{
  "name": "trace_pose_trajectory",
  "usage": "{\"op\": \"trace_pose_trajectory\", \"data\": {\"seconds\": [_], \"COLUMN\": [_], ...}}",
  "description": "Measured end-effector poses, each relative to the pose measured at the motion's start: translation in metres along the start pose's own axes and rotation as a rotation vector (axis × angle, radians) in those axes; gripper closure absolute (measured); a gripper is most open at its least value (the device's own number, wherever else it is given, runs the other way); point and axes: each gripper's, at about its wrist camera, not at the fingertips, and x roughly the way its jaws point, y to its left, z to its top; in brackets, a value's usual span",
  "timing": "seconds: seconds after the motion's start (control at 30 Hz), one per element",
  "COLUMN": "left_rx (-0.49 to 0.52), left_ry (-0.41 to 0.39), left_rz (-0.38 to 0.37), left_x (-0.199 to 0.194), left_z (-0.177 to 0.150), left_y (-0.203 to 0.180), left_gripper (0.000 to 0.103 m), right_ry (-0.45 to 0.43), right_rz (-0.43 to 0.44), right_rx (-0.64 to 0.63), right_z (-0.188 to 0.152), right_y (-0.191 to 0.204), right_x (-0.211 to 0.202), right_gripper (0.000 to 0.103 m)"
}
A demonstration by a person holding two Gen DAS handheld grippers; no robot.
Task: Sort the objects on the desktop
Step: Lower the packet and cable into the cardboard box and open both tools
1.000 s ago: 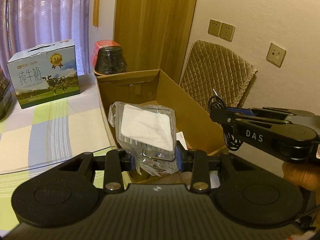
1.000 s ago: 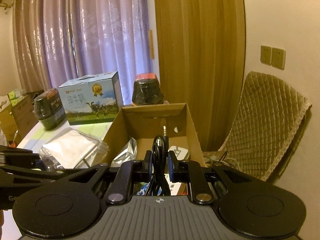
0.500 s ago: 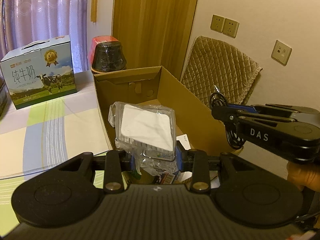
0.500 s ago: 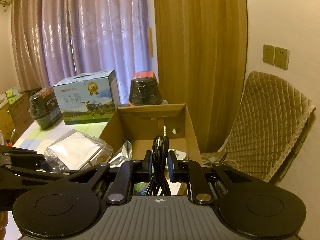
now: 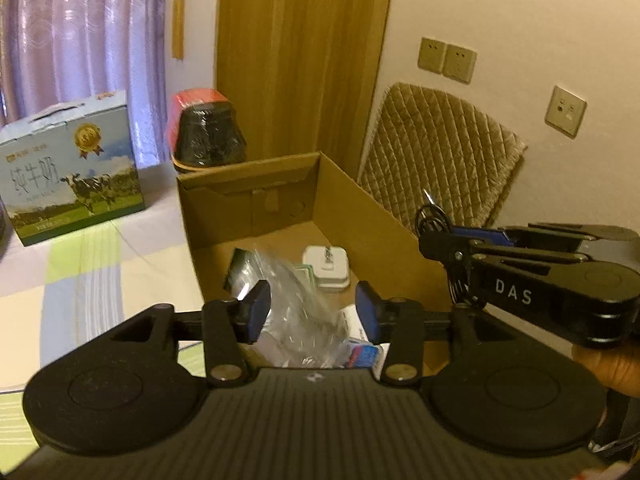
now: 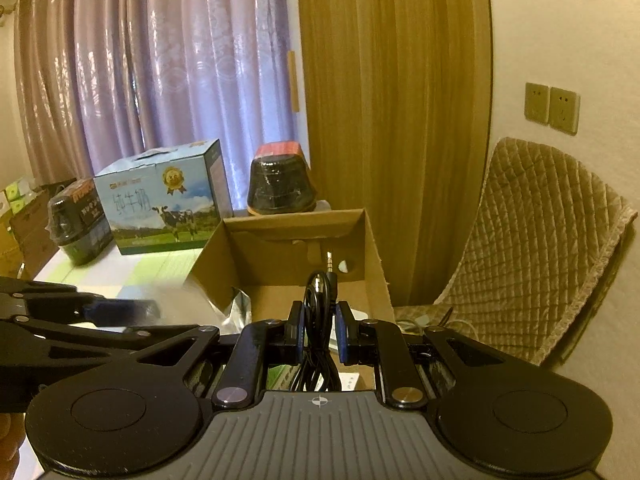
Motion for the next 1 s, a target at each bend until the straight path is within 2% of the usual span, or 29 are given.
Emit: {"op": "trace_pose_trajectory", "data": {"seconds": [0.47,0.53,0.6,0.63,0.67,0.7,0.97,1.0], "left_rx": [-0.066,-0.071,-0.075,-0.075,-0.075,-0.073,-0.094,-0.099], "left_ry": [0.005,0.006,0.003,0.002,0.000,0.000,0.042,0.045], "left_rz": [0.037,0.042,0.048,0.053,0.055,0.057,0.077,0.081], "left_x": [-0.025,-0.028,-0.031,-0.033,-0.035,-0.038,-0.049,-0.051], "left_z": [-0.021,-0.023,-0.026,-0.027,-0.029,-0.032,-0.049,-0.051], "left_y": [0.026,0.028,0.029,0.029,0.029,0.029,0.028,0.028], "left_gripper": [0.058,0.053,0.046,0.041,0.038,0.034,0.025,0.021], "right_ry": [0.021,0.022,0.011,0.003,-0.007,-0.016,0.021,0.025], "right_rz": [0.043,0.050,0.041,0.038,0.040,0.042,0.014,0.010], "right_rx": [0.011,0.003,0.002,0.010,0.023,0.038,0.109,0.115], "right_z": [0.000,0.002,0.003,0.003,0.002,0.002,-0.024,-0.029], "right_y": [0.008,0.011,0.013,0.012,0.010,0.008,-0.006,-0.006], "right_x": [0.012,0.015,0.015,0.013,0.011,0.008,-0.014,-0.018], "right_gripper": [0.090,0.090,0.078,0.061,0.049,0.047,0.041,0.040]}}
